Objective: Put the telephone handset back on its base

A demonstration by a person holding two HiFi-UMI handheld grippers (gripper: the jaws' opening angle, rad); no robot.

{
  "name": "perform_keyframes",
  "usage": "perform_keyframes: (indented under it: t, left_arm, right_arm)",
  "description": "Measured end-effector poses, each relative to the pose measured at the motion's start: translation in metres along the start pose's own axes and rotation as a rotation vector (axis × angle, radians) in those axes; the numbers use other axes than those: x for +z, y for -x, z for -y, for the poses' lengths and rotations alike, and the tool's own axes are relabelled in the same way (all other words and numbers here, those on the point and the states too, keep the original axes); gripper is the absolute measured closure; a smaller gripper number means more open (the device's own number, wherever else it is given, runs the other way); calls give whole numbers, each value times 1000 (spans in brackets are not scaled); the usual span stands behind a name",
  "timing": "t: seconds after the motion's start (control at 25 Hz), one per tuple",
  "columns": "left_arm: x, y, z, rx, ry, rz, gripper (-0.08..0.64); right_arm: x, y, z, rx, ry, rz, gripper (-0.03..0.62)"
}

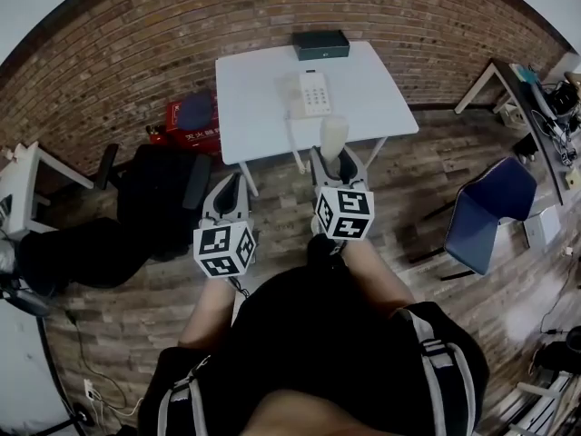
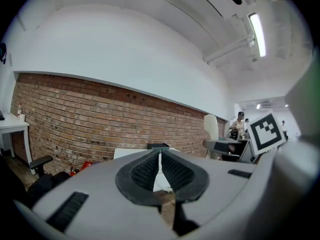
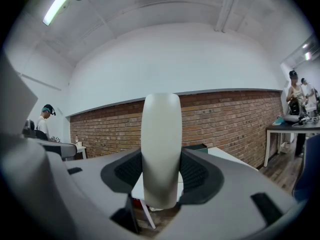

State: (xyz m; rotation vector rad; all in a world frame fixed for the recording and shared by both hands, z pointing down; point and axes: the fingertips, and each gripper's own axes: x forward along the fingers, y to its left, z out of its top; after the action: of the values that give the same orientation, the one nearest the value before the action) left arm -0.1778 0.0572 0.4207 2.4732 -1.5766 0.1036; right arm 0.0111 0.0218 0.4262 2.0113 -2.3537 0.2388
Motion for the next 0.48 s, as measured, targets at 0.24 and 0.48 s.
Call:
perform_keyframes:
  t: [0.24,0.48]
  left_arm:
    - [3,-36,3,3,-14,-3,545]
    - [0,-74,-2,21,-21,-21,545]
  right_arm:
    - [2,-30,19,14,-2,1,390]
    - [-1,-68,35,35,-14,-2,390]
